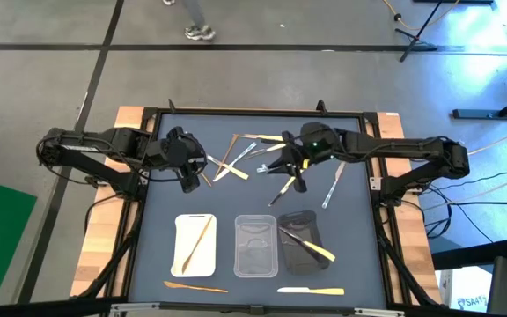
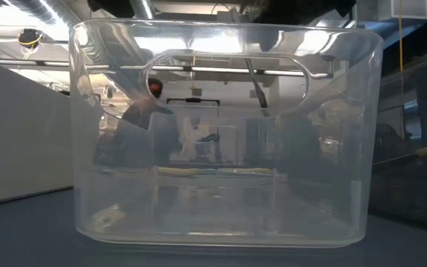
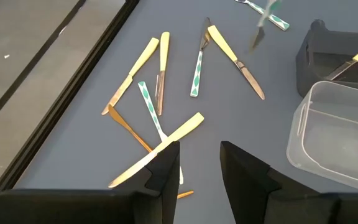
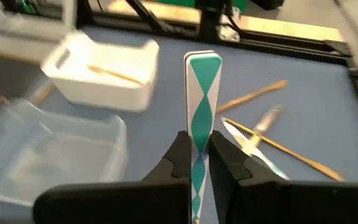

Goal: Sort silverware by color (type)
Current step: Put the blue patterned table knife into the transparent bin

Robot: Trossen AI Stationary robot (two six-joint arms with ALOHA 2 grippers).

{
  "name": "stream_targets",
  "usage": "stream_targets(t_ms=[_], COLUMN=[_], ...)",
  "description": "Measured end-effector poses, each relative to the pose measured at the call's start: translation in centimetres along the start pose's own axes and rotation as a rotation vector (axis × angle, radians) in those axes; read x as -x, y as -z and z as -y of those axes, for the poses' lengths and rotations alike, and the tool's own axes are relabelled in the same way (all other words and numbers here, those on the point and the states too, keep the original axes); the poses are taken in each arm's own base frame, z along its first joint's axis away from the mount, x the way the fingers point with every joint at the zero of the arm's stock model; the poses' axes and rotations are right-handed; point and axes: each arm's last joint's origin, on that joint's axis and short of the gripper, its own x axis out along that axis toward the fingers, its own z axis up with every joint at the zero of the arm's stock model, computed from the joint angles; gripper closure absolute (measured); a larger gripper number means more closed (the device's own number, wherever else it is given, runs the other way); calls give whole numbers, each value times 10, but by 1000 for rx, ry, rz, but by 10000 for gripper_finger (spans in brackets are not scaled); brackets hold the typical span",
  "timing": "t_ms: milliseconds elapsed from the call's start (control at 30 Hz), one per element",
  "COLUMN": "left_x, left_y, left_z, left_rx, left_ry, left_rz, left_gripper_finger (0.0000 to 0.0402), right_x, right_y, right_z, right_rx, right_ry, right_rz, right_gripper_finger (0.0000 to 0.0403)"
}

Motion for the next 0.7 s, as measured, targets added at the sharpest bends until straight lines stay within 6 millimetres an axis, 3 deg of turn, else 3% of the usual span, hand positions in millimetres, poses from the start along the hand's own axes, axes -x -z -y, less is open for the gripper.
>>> stream_targets(t_ms=[400, 700], left_x=[0, 0], left_y=[0, 0], left_z=[0, 0], left_rx=[0, 2], left_ry=[-6, -8], left_rz=[2, 3], left_gripper_finger=[292, 292], right_x=[-1, -11], right_y=[-14, -25], right_z=[-7, -50], right_rx=[-326, -306], right_ry=[-98, -143], right_rz=[117, 150], right_gripper_finger=[386, 386])
